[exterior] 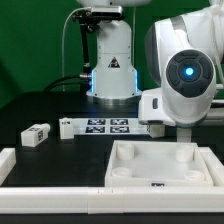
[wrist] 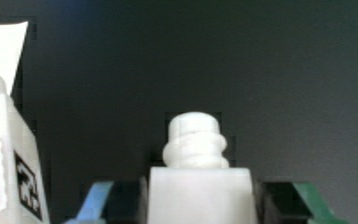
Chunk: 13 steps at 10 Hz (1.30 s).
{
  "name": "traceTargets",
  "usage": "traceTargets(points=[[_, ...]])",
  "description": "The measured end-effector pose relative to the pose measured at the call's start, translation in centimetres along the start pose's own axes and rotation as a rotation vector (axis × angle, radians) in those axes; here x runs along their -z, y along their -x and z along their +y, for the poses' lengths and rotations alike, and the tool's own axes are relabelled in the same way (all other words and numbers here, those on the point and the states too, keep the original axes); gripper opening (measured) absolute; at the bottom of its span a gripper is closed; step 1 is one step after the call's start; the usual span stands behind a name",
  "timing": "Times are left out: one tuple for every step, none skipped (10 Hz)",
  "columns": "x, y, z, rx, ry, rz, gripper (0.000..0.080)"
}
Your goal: Assemble one leg
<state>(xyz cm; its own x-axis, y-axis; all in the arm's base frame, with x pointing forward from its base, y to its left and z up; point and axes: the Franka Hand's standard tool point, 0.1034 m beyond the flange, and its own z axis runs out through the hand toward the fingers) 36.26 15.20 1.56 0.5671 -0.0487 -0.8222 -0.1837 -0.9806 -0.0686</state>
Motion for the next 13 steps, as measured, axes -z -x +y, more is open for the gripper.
traceTargets(points=[[0.0,0.0,0.0,0.0,0.0,0.0,0.0288],[0.0,0.0,0.0,0.0,0.0,0.0,0.0288],[0.0,0.0,0.0,0.0,0.0,0.0,0.0288],[0.0,0.0,0.0,0.0,0.0,0.0,0.0288],[0.1,0.0,0.0,0.0,0.0,0.001,0.029],[0.7,0.9,0.1,0.003,0.003,-0.014,0.029],[1.8,2.1,0.1,0.006,0.006,-0.016,0.029],[2.8,2.8,0.0,0.005,0.009,-0.008,0.029],[3.9,3.7,-0.2,0.003,0.011,0.028,0.0291],[4.6,4.5,-0.2,0.005,0.014,0.037,0.0291],[4.7,3.8,-0.4,0.007,0.008,0.095,0.0291],[5.1,3.1,-0.6,0.011,0.0,0.217,0.0291],[5.3,3.3,-0.6,0.016,-0.001,0.33,0.0291]])
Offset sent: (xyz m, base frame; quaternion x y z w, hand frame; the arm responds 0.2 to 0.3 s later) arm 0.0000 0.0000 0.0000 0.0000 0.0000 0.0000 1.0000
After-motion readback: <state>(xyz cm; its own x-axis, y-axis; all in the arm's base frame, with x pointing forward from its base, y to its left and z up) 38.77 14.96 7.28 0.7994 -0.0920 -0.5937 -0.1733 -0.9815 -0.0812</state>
